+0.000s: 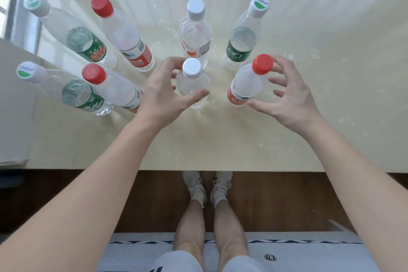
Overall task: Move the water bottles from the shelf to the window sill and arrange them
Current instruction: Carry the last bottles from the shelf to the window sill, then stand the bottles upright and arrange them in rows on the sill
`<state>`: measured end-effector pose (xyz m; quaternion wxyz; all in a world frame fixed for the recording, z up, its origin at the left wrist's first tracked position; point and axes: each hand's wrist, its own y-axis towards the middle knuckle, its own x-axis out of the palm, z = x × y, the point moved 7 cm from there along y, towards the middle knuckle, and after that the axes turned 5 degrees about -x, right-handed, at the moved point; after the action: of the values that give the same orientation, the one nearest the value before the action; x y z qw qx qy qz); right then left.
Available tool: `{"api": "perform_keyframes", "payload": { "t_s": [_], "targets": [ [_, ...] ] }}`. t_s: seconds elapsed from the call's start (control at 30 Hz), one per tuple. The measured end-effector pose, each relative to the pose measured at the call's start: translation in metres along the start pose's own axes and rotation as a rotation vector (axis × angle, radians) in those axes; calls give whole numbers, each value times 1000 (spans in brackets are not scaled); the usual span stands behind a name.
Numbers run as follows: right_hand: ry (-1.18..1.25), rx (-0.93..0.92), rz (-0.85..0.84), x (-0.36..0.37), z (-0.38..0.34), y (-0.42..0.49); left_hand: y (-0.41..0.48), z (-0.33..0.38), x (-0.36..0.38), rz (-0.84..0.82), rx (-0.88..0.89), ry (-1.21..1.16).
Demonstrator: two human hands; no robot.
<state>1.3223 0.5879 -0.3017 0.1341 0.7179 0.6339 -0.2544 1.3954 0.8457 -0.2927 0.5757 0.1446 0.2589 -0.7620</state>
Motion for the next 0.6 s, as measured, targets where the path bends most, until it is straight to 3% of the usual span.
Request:
{"api": "perform_keyframes", "payload": {
  "t_s": [0.17, 0.43, 0.6],
  "targets": [
    [-57, -105, -11, 6, -24, 11, 8, -1, -3, -21, 12, -13],
    [-98, -130, 39, 14, -18, 22, 20, -5, -1, -240, 17, -17],
    [-112, -126, 40, 15, -14, 26, 19, -4, -1, -241, 33, -42]
  ]
}}
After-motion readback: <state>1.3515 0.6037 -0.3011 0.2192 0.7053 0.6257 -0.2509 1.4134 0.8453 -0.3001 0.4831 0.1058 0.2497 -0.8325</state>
